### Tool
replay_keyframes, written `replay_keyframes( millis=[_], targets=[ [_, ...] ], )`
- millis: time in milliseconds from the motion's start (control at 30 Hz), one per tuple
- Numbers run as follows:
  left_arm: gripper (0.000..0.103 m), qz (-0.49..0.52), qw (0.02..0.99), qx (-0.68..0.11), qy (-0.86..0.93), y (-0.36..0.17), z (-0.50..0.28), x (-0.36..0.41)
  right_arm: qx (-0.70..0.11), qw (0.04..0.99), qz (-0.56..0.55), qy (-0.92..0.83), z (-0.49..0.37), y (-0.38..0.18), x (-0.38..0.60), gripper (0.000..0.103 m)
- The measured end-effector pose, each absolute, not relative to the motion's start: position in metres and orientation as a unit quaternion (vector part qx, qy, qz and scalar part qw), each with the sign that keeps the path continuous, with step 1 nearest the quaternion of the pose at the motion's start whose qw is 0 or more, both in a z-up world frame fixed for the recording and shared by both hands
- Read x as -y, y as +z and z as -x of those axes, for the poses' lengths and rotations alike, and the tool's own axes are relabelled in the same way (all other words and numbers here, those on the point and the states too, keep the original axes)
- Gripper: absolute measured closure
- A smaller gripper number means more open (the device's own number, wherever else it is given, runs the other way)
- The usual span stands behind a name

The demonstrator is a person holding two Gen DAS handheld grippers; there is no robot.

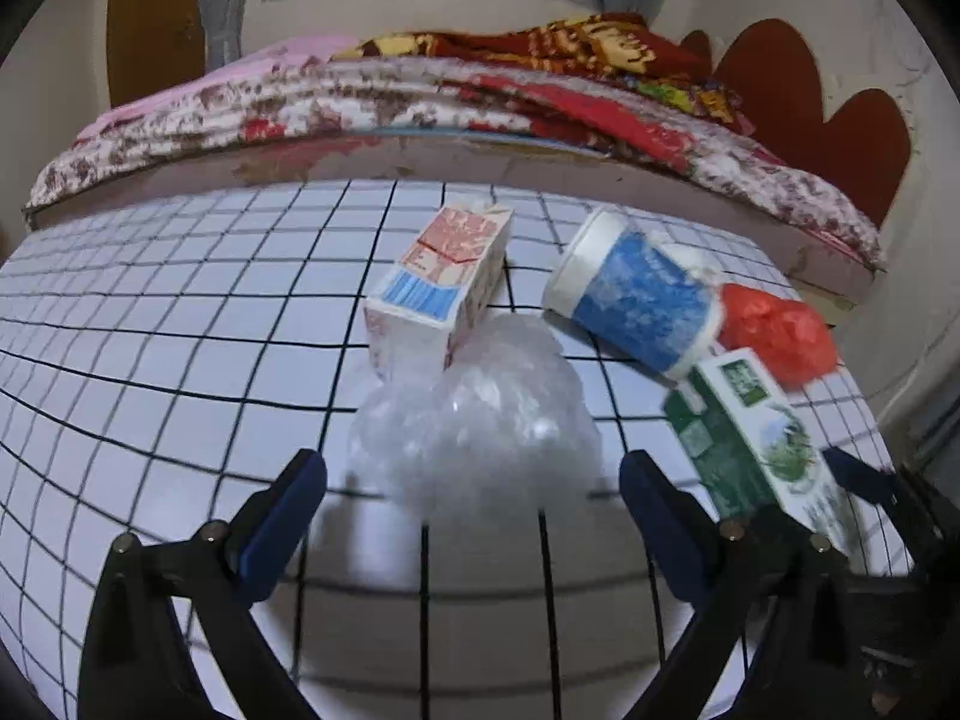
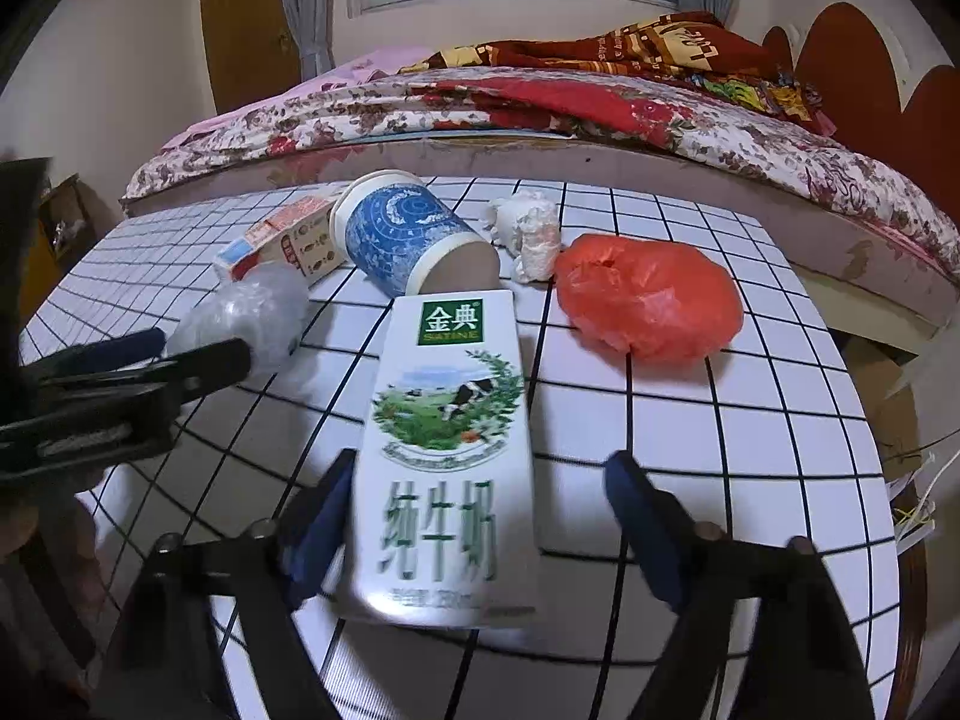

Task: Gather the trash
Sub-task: 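Grasp the white milk carton with the right tool while the left tool grasps the plastic bag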

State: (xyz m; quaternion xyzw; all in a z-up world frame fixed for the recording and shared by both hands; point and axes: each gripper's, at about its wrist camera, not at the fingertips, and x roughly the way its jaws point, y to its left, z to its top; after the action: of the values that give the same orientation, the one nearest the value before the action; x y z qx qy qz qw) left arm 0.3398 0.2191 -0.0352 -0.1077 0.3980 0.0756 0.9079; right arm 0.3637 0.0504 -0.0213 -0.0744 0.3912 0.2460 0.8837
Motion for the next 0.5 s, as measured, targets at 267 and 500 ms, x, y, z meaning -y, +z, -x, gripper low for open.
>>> replay_keyframes(
  millis=[267, 500],
  targets=[
    [0.044, 0.135, 0.900, -0.409, 0.059, -0.047, -0.342, -0.220, -0.399, 0.875, 0.074, 0.266, -0.363, -0.024, -0.052, 0.046],
    [0.083, 0.120, 0.909, -0.397, 0.034, -0.037, -0.314, -0.210, -0.382, 0.881, 0.081, 0.267, -0.339, -0.014, -0.039, 0.047]
  ],
)
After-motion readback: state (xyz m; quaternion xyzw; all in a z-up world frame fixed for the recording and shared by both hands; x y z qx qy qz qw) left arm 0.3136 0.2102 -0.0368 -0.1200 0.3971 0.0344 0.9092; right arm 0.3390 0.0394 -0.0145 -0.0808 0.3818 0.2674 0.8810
